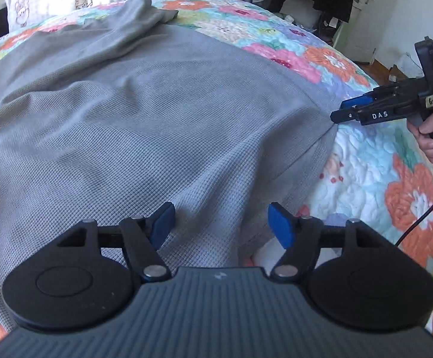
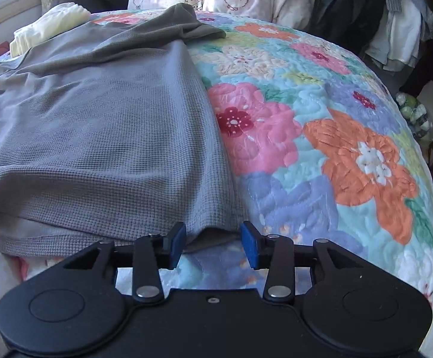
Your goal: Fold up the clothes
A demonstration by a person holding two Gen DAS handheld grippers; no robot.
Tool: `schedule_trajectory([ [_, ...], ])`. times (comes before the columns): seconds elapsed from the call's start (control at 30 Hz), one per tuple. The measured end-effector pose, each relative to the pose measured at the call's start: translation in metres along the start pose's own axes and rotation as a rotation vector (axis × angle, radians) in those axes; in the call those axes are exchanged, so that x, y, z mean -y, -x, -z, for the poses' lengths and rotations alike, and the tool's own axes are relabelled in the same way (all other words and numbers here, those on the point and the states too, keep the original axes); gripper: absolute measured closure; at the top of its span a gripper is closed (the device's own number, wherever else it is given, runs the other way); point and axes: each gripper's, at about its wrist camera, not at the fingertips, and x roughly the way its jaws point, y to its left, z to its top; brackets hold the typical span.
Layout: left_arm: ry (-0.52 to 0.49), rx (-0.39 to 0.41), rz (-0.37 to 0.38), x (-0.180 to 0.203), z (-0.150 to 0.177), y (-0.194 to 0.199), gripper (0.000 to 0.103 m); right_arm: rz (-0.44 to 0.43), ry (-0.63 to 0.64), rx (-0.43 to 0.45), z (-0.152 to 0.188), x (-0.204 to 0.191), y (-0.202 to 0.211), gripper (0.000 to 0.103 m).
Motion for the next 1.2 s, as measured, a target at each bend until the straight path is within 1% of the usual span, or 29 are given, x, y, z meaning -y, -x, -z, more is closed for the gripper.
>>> schedule_trajectory([
  [0.07, -0.021, -0.002, -0.019, 0.003, -0.001, -0.001, 0.033, -0.013, -0.046, 0.010, 0.006, 0.003, 0.002, 0.057],
  [0.1, -0.016, -0.003, -0.023, 0.001, 0.000, -0.001, 0.032, -0.016, -0.063, 0.016, 0.009, 0.003, 0.003, 0.057],
  [0.2, 0.012, -0.030, -0.050, -0.009, 0.002, -0.005, 0.031, 0.001, -0.061, 0.029, 0.013, -0.004, 0.003, 0.057],
  [0.27, 0.013, -0.050, -0.086, -0.015, 0.005, -0.009, 0.031, 0.014, -0.046, 0.035, 0.014, -0.009, 0.003, 0.056],
  [0.3, 0.017, -0.056, -0.111, -0.017, 0.006, -0.010, 0.033, 0.018, -0.037, 0.036, 0.015, -0.010, 0.003, 0.056],
  [0.33, 0.024, -0.059, -0.134, -0.019, 0.007, -0.010, 0.040, 0.017, -0.033, 0.037, 0.015, -0.011, 0.003, 0.056],
  [0.37, 0.048, -0.034, -0.145, -0.023, 0.008, -0.006, 0.046, 0.007, -0.034, 0.035, 0.015, -0.012, 0.004, 0.056],
  [0.4, 0.076, -0.007, -0.150, -0.027, 0.009, -0.002, 0.065, -0.004, -0.036, 0.034, 0.016, -0.012, 0.005, 0.056],
  [0.43, 0.095, 0.008, -0.150, -0.030, 0.008, 0.001, 0.080, -0.019, -0.036, 0.035, 0.016, -0.015, 0.006, 0.056],
  [0.47, 0.109, 0.025, -0.157, -0.032, 0.008, 0.004, 0.083, -0.034, -0.036, 0.036, 0.017, -0.017, 0.007, 0.056],
  [0.5, 0.122, 0.043, -0.162, -0.034, 0.007, 0.008, 0.085, -0.048, -0.037, 0.037, 0.017, -0.019, 0.008, 0.056],
  [0.57, 0.157, 0.067, -0.150, -0.039, 0.006, 0.014, 0.085, -0.067, -0.037, 0.039, 0.017, -0.023, 0.010, 0.055],
  [0.6, 0.176, 0.067, -0.130, -0.042, 0.006, 0.016, 0.084, -0.044, -0.036, 0.038, 0.016, -0.024, 0.009, 0.050],
  [0.67, 0.216, 0.044, -0.083, -0.045, 0.009, 0.018, 0.084, 0.017, -0.043, 0.052, 0.014, -0.025, 0.006, 0.049],
  [0.7, 0.225, 0.033, -0.081, -0.043, 0.013, 0.019, 0.084, 0.054, -0.052, 0.064, 0.012, -0.024, 0.006, 0.049],
  [0.77, 0.241, 0.011, -0.078, -0.040, 0.022, 0.020, 0.079, 0.118, -0.059, 0.071, 0.009, -0.019, 0.004, 0.049],
  [0.8, 0.238, 0.003, -0.073, -0.037, 0.027, 0.022, 0.073, 0.140, -0.046, 0.064, 0.009, -0.017, 0.001, 0.049],
  [0.83, 0.228, 0.000, -0.057, -0.035, 0.033, 0.023, 0.057, 0.161, -0.033, 0.056, 0.009, -0.014, -0.002, 0.049],
  [0.87, 0.196, -0.007, -0.040, -0.030, 0.037, 0.025, 0.047, 0.180, -0.019, 0.055, 0.008, -0.012, -0.004, 0.049],
  [0.9, 0.144, -0.014, -0.037, -0.024, 0.040, 0.028, 0.037, 0.191, 0.001, 0.069, 0.008, -0.012, -0.005, 0.049],
  [0.97, 0.077, 0.007, -0.083, -0.015, 0.048, 0.036, 0.035, 0.197, 0.038, 0.097, 0.005, -0.011, -0.007, 0.049],
  [1.03, 0.061, -0.017, -0.124, -0.014, 0.052, 0.037, 0.033, 0.180, 0.077, 0.123, -0.002, -0.014, -0.009, 0.050],
  [1.07, 0.063, -0.029, -0.162, -0.017, 0.054, 0.037, 0.033, 0.175, 0.089, 0.142, -0.005, -0.015, -0.010, 0.052],
  [1.13, 0.086, -0.047, -0.212, -0.024, 0.055, 0.038, 0.033, 0.165, 0.082, 0.175, -0.013, -0.016, -0.007, 0.079],
  [1.17, 0.100, -0.054, -0.234, -0.028, 0.056, 0.039, 0.033, 0.163, 0.072, 0.188, -0.017, -0.016, -0.004, 0.099],
  [1.2, 0.130, -0.053, -0.245, -0.034, 0.057, 0.043, 0.033, 0.168, 0.052, 0.212, -0.020, -0.016, 0.001, 0.099],
])
